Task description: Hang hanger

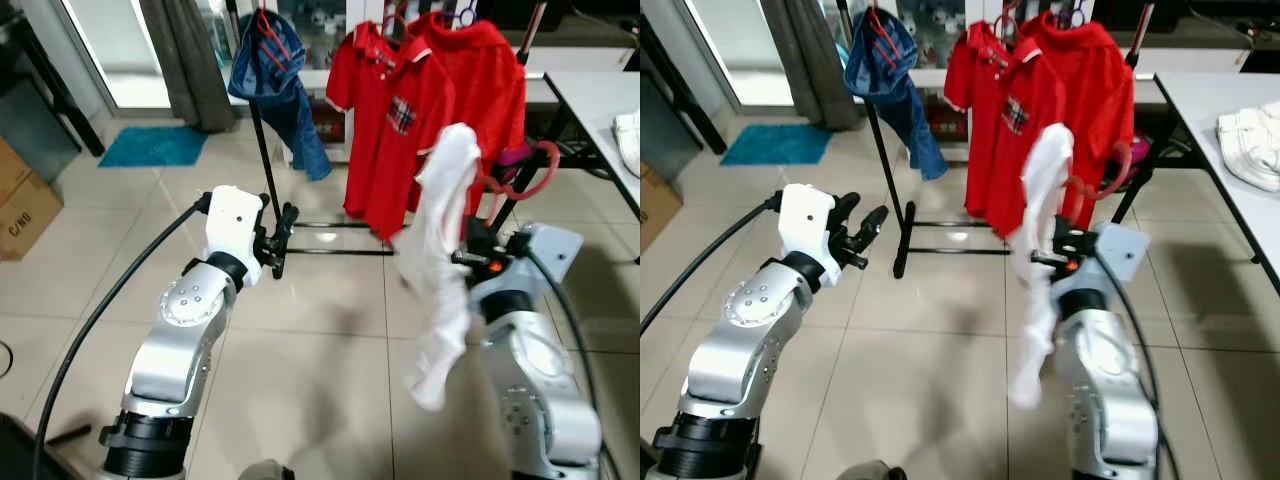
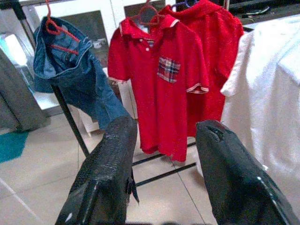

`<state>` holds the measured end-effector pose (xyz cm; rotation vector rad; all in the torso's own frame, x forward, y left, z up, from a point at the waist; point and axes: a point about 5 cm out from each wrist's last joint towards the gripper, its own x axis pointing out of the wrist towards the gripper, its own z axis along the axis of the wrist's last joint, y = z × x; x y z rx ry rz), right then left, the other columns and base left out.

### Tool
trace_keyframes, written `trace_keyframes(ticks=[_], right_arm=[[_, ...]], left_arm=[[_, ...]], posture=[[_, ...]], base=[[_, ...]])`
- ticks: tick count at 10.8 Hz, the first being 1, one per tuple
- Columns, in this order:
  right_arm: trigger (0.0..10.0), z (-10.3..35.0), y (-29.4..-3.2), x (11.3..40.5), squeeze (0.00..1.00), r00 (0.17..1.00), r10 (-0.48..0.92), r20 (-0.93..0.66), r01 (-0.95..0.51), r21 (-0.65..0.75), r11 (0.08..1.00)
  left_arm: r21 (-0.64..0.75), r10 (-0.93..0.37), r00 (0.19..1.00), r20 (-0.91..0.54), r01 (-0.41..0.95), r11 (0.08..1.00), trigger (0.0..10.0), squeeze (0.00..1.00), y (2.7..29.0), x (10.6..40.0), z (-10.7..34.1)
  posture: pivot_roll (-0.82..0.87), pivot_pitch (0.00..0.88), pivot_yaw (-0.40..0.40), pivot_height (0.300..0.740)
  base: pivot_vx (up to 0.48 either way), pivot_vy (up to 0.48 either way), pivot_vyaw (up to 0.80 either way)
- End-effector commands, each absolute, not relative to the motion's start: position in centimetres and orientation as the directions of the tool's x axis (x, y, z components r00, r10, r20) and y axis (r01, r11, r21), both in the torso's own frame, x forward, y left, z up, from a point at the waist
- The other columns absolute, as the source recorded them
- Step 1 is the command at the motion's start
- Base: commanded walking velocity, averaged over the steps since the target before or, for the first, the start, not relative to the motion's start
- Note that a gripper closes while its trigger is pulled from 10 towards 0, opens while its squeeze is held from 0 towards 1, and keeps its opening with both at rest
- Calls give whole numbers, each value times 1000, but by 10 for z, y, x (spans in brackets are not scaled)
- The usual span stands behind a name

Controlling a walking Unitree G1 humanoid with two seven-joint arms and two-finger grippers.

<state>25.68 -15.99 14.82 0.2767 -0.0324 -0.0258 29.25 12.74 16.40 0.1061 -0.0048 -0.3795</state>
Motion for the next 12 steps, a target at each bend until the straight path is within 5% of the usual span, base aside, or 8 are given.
trace_keyframes(ticks=[1,12], right_arm=[[10000,155,-163,255,0,996,-48,73,25,290,957],[10000,147,-166,251,0,998,-50,36,39,274,961]], left_arm=[[92,-366,930,-18,366,926,10000,0,127,292,164],[72,-368,930,-6,368,927,10000,0,126,289,168]], posture=[[32,48,72,740],[36,75,53,740]], base=[[270,0,0],[294,0,0]])
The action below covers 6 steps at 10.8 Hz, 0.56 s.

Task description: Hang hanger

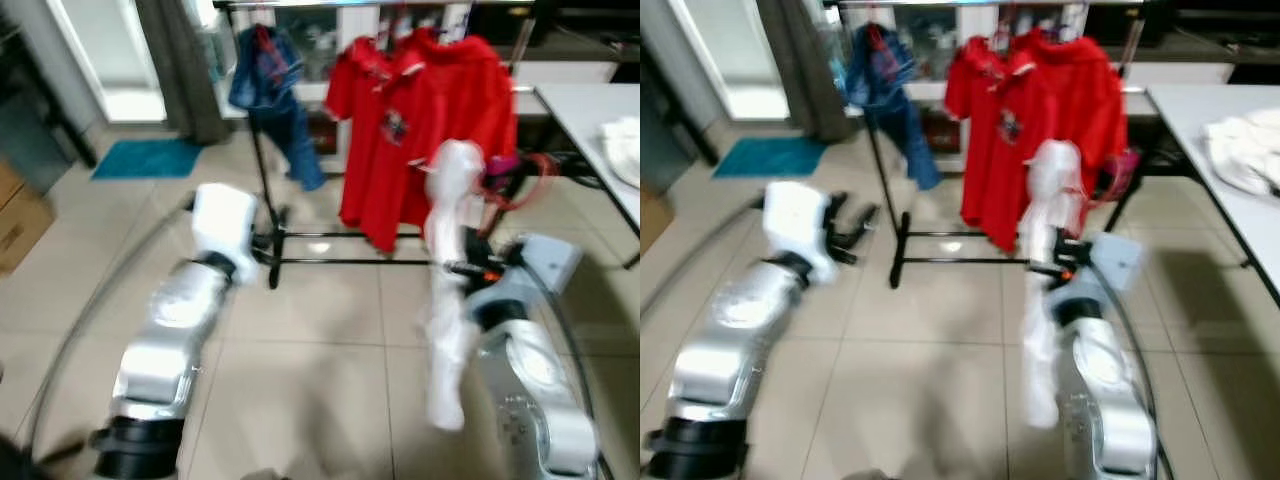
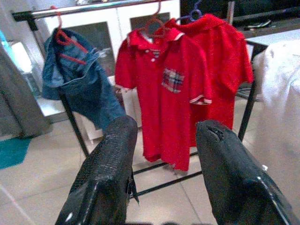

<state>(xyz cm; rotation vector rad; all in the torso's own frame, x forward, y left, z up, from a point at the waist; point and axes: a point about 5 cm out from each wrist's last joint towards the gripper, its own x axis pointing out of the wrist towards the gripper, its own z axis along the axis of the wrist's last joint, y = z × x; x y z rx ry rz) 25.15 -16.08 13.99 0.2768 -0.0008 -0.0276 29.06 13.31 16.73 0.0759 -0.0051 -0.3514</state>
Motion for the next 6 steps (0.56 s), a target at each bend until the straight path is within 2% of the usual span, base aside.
trace_keyframes(ticks=[1,6], right_arm=[[10000,148,-166,251,0,998,-46,41,33,282,959],[10000,147,-166,252,0,998,-46,32,34,291,956]], left_arm=[[72,-371,929,-8,370,926,10000,0,125,289,168],[69,-372,928,-9,372,926,10000,0,125,288,169]], posture=[[35,75,54,740],[36,74,54,740]], base=[[315,0,0],[318,0,0]])
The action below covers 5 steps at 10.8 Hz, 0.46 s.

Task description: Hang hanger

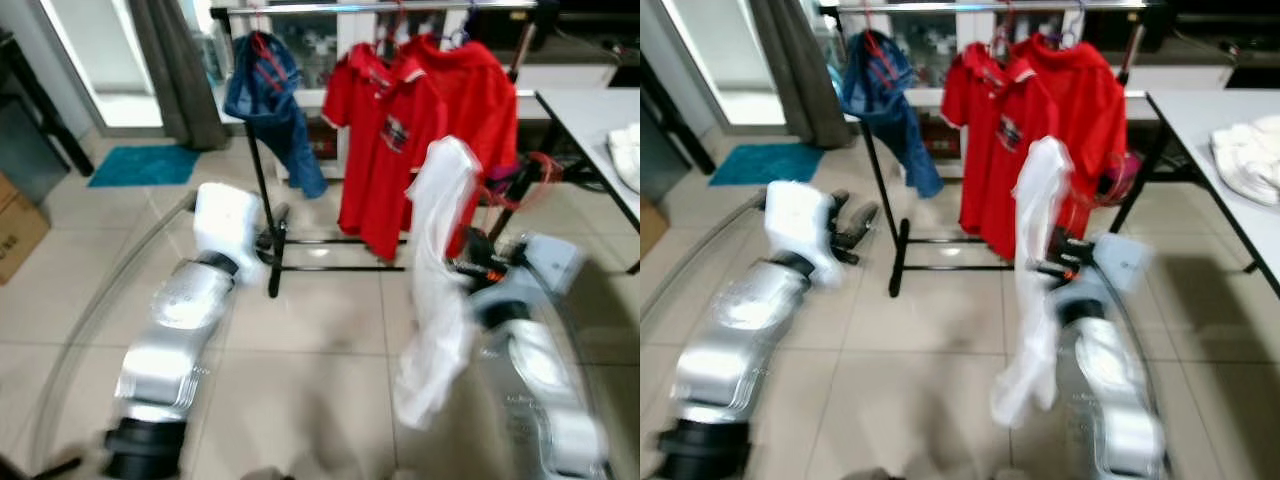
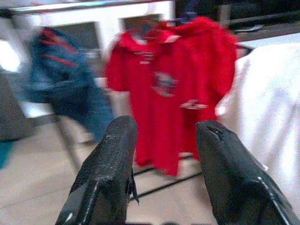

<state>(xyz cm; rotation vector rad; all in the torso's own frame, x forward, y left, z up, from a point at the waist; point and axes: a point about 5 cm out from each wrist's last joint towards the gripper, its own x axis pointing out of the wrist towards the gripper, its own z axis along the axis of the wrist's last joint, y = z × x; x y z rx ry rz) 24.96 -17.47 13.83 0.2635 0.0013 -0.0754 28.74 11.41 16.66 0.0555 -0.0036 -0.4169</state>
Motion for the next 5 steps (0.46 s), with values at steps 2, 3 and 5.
trace_keyframes(ticks=[2,3,5], right_arm=[[10000,146,-164,252,0,999,-32,32,21,292,956],[10000,146,-165,252,0,999,-36,29,26,295,955],[10000,145,-165,252,0,999,-44,23,36,279,960]], left_arm=[[69,-374,927,-11,374,925,10000,0,125,288,169],[70,-376,927,-11,376,924,10000,0,125,288,169],[71,-380,925,-12,380,922,10000,0,125,289,168]], posture=[[36,72,56,740],[36,72,56,740],[36,66,60,740]], base=[[317,0,0],[319,0,0],[317,0,0]])
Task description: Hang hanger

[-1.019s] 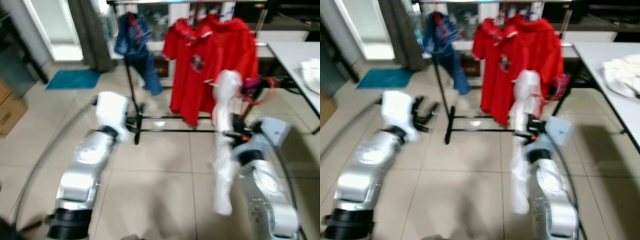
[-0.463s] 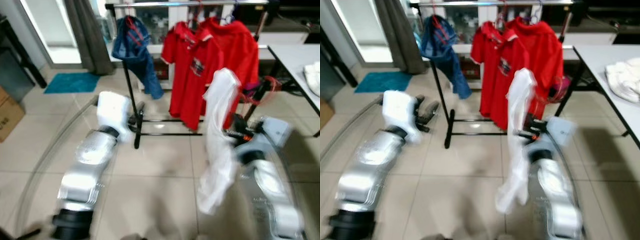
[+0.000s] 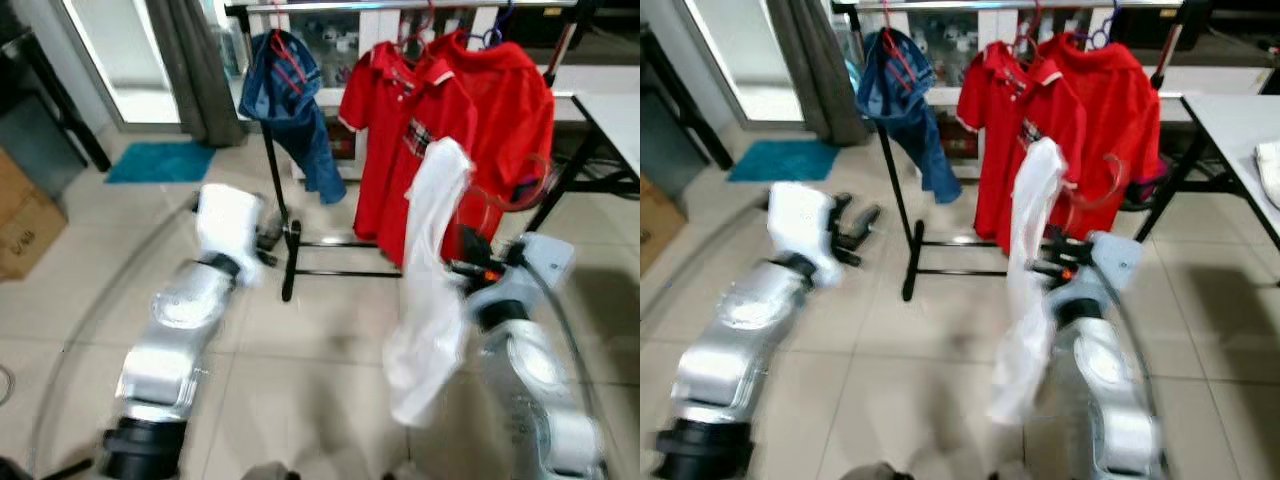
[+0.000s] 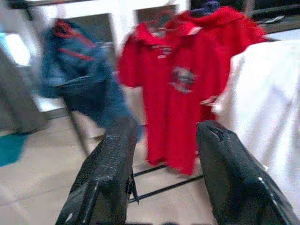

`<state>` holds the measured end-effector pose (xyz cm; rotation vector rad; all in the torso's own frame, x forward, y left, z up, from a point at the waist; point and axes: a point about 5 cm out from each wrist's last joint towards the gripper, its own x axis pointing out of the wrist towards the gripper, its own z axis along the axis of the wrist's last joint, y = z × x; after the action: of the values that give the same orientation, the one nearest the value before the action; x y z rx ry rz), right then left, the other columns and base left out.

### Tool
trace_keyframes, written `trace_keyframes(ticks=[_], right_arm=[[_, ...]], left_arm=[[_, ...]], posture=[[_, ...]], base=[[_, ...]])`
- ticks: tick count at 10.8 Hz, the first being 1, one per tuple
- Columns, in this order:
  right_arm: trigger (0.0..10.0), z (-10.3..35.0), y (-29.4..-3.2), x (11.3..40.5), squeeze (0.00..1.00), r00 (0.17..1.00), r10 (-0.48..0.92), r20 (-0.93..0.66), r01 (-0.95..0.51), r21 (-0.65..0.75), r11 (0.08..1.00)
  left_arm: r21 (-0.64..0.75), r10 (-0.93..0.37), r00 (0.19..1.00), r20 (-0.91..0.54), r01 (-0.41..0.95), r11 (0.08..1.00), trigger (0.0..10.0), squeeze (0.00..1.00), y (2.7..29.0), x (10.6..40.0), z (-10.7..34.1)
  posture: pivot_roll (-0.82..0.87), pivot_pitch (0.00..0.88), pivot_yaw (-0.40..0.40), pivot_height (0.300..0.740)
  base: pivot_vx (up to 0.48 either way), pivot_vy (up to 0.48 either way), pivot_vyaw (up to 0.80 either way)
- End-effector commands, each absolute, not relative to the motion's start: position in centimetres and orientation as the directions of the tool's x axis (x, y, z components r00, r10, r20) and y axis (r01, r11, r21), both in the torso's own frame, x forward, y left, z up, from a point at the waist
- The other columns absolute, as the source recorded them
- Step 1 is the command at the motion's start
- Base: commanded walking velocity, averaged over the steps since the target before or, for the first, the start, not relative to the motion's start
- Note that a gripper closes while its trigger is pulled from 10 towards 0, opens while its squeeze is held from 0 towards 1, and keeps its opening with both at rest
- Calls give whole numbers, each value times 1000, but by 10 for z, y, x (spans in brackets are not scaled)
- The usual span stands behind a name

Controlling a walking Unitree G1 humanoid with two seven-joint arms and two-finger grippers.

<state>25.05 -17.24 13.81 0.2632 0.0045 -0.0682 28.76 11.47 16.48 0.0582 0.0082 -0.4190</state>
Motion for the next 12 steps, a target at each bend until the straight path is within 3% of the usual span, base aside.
trace_keyframes(ticks=[1,9,12], right_arm=[[10000,145,-165,252,0,999,-47,24,39,275,961],[10000,143,-167,253,0,999,-53,11,48,288,956],[10000,143,-168,254,0,999,-39,15,34,273,961]], left_arm=[[72,-384,923,-12,383,921,10000,0,124,289,169],[78,-397,918,-16,397,915,10000,0,123,289,168],[81,-401,916,-24,401,912,10000,0,124,289,167]], posture=[[36,64,61,740],[36,51,65,740],[35,49,78,740]], base=[[315,0,0],[317,0,0],[315,0,-440]])
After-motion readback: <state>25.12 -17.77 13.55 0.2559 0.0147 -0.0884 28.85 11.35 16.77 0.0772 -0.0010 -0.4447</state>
